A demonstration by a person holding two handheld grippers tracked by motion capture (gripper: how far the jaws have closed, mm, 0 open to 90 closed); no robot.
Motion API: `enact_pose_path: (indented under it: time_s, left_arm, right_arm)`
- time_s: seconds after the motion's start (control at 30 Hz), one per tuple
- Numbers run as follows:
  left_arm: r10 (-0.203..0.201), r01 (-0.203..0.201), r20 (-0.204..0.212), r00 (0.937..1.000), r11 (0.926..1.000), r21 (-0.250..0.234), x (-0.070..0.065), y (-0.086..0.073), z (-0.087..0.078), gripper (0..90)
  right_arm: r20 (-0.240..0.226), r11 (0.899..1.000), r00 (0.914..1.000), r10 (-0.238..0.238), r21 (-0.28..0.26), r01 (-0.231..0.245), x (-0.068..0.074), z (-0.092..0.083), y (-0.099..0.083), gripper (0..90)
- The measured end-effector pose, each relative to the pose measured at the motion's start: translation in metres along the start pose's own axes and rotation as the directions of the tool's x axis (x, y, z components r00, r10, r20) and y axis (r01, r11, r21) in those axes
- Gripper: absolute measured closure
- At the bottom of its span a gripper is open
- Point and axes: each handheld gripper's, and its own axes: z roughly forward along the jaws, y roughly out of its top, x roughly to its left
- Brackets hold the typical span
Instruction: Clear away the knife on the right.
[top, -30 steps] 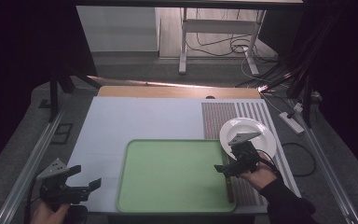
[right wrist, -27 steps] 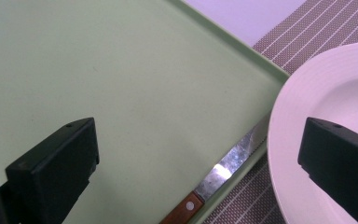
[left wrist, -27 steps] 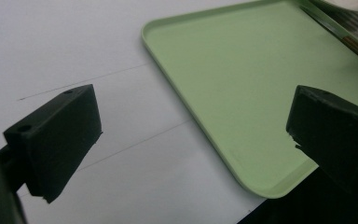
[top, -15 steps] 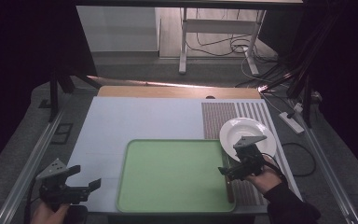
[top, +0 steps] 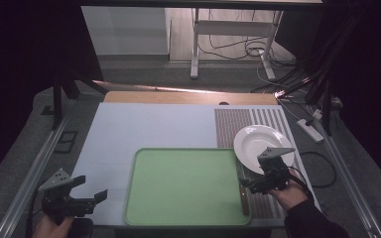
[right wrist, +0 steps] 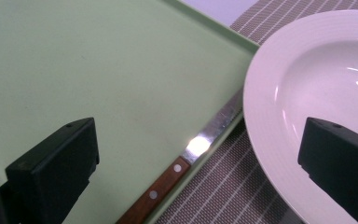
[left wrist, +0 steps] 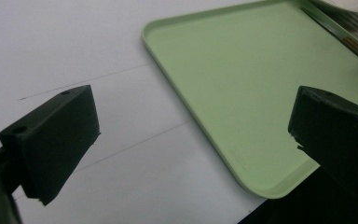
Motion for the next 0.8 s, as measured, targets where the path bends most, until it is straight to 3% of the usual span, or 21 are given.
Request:
enact_pose_path:
  time_s: [0.8]
  left_arm:
    - [-0.004,0.004,-0.001,1.0,1.0,-0.003,0.0,0.0,0.0,1.4]
  right_arm:
    - [0.072,0.994,0.9938,0.084,-0.07,-0.079,-0.006,-0.032,-0.031,0.0]
